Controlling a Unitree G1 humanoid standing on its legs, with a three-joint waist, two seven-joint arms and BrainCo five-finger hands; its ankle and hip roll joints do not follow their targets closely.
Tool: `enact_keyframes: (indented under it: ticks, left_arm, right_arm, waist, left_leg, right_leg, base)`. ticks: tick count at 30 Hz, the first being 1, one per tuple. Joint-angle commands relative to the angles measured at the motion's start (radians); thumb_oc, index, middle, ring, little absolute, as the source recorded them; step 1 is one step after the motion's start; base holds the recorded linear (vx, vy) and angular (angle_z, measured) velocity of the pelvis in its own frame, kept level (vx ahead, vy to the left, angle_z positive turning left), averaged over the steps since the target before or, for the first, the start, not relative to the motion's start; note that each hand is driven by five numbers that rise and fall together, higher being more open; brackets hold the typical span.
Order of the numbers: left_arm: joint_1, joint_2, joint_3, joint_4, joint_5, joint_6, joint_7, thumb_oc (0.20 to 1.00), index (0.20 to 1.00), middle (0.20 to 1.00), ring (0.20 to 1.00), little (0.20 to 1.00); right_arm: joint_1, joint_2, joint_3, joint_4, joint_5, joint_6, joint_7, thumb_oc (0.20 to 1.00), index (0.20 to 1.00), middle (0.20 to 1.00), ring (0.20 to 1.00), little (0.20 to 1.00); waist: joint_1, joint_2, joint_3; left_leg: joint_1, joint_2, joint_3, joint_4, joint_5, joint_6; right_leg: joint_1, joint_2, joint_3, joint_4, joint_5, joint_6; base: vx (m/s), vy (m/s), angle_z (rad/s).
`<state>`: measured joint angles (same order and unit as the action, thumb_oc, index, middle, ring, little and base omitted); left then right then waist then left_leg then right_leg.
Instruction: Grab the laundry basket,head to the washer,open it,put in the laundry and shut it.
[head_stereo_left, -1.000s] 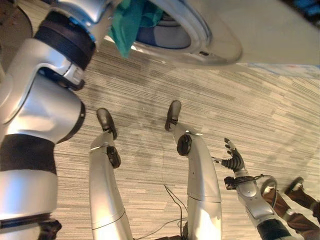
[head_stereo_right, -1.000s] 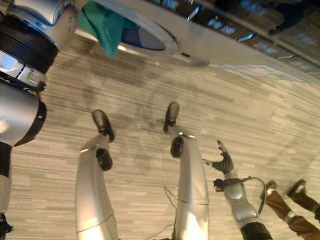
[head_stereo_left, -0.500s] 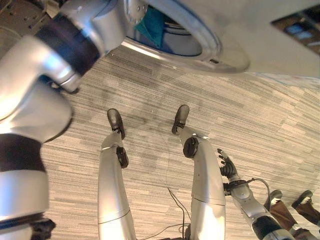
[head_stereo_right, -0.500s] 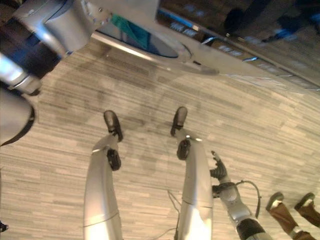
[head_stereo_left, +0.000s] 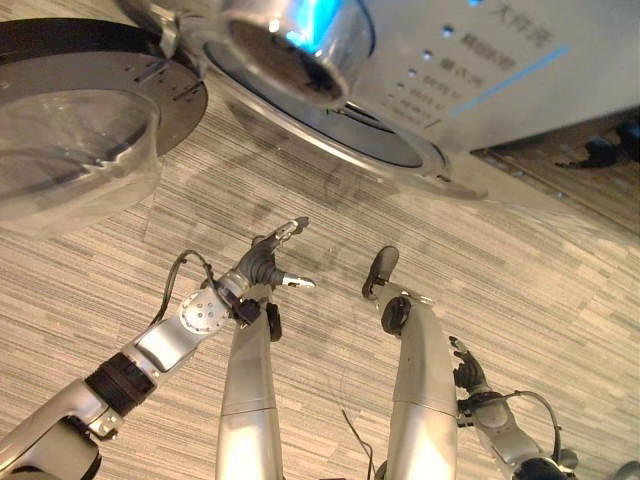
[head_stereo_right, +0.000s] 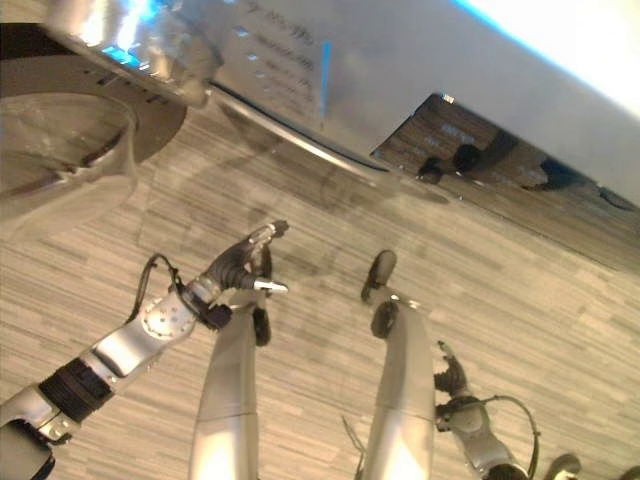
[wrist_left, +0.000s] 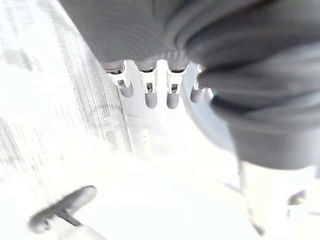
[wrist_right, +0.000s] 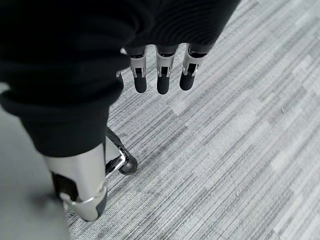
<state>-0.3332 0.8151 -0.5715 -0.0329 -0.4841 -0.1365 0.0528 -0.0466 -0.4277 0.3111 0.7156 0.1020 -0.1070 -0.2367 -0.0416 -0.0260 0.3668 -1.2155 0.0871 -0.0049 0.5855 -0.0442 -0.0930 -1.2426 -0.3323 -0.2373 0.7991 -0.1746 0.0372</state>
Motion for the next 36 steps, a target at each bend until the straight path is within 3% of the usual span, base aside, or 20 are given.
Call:
enact_keyframes:
  ticks: [1, 5, 9, 14, 17, 19, 27, 30, 36]
  left_arm:
    - [0.035, 0.020, 0.056, -0.056, -0.016, -0.045, -0.041, 1.000, 1.000, 1.000, 1.000, 1.000]
    - [0.172, 0.032, 0.120, -0.033, -0.007, -0.053, -0.061, 1.000, 1.000, 1.000, 1.000, 1.000]
    - [0.317, 0.020, 0.140, 0.109, 0.094, -0.038, -0.099, 1.000, 1.000, 1.000, 1.000, 1.000]
    - [0.365, -0.137, 0.152, 0.449, 0.330, 0.010, -0.076, 1.000, 1.000, 1.000, 1.000, 1.000]
    - [0.369, -0.273, 0.230, 0.686, 0.408, 0.031, -0.017, 1.000, 1.000, 1.000, 1.000, 1.000]
    - [0.366, -0.342, 0.289, 0.827, 0.421, 0.040, 0.021, 1.000, 1.000, 1.000, 1.000, 1.000]
    - [0.341, -0.484, 0.451, 1.245, 0.404, 0.071, 0.055, 1.000, 1.000, 1.000, 1.000, 1.000]
    - [0.359, -0.496, 0.511, 1.301, 0.413, 0.074, 0.059, 1.000, 1.000, 1.000, 1.000, 1.000]
    - [0.374, -0.513, 0.539, 1.323, 0.409, 0.065, 0.037, 1.000, 1.000, 1.000, 1.000, 1.000]
  right_arm:
    - [0.063, 0.043, 0.062, -0.054, -0.029, -0.011, 0.027, 1.000, 1.000, 1.000, 1.000, 1.000]
    - [0.072, 0.019, 0.064, -0.022, -0.041, -0.017, 0.049, 1.000, 1.000, 1.000, 1.000, 1.000]
    - [0.056, 0.002, 0.050, 0.104, -0.042, -0.013, 0.094, 1.000, 1.000, 1.000, 1.000, 1.000]
    - [0.079, 0.005, 0.012, 0.283, -0.088, 0.018, 0.126, 1.000, 1.000, 1.000, 1.000, 1.000]
    - [0.094, 0.024, -0.030, 0.368, -0.099, 0.038, 0.136, 1.000, 1.000, 1.000, 1.000, 1.000]
    - [0.087, 0.038, -0.067, 0.412, -0.085, 0.047, 0.137, 1.000, 1.000, 1.000, 1.000, 1.000]
    - [0.095, 0.052, -0.270, 0.544, 0.028, 0.073, 0.112, 1.000, 1.000, 1.000, 1.000, 1.000]
    - [0.117, 0.019, -0.333, 0.544, 0.047, 0.071, 0.104, 1.000, 1.000, 1.000, 1.000, 1.000]
    - [0.116, -0.082, -0.422, 0.450, 0.074, 0.049, 0.083, 1.000, 1.000, 1.000, 1.000, 1.000]
  waist:
    - [-0.021, 0.031, -0.003]
    - [-0.013, 0.031, -0.017]
    - [0.005, 0.033, -0.047]
    - [0.015, 0.028, -0.062]
    - [0.022, 0.036, -0.078]
    - [0.026, 0.035, -0.111]
    - [0.017, 0.039, -0.276]
    - [0.017, 0.036, -0.327]
    - [0.016, 0.023, -0.374]
  left_leg:
    - [0.004, 0.057, -0.018, -0.074, 0.022, -0.007]
    - [0.094, 0.060, -0.020, -0.084, 0.015, 0.001]
    - [0.312, 0.055, -0.007, -0.092, -0.022, 0.015]
    - [0.617, 0.050, 0.006, -0.140, -0.055, 0.032]
    - [0.802, 0.044, 0.018, -0.220, -0.051, 0.041]
    - [0.894, 0.044, 0.033, -0.295, -0.016, 0.046]
    - [1.164, 0.029, 0.090, -0.583, 0.045, 0.039]
    - [1.221, 0.025, 0.112, -0.665, 0.069, 0.034]
    - [1.221, 0.032, 0.122, -0.673, 0.064, 0.020]
  right_leg:
    - [0.101, 0.062, -0.010, -0.145, 0.036, 0.064]
    - [0.190, 0.066, -0.013, -0.162, 0.035, 0.060]
    - [0.401, 0.070, -0.013, -0.197, 0.024, 0.062]
    - [0.721, 0.094, -0.022, -0.297, 0.014, 0.069]
    - [0.905, 0.105, -0.027, -0.389, 0.031, 0.084]
    - [1.000, 0.103, -0.043, -0.467, 0.070, 0.091]
    - [1.217, 0.110, -0.033, -0.714, 0.173, 0.138]
    - [1.250, 0.116, -0.018, -0.781, 0.204, 0.153]
    - [1.289, 0.121, -0.026, -0.868, 0.238, 0.165]
  base:
    - [-0.02, 0.061, 0.05]
    - [0.00, 0.056, 0.02]
    - [0.07, 0.094, -0.07]
    - [0.13, 0.056, -0.13]
    - [0.13, 0.074, -0.13]
    - [0.11, 0.063, -0.13]
    - [0.16, 0.057, -0.11]
    - [0.11, 0.038, -0.27]
    - [0.02, -0.005, -0.16]
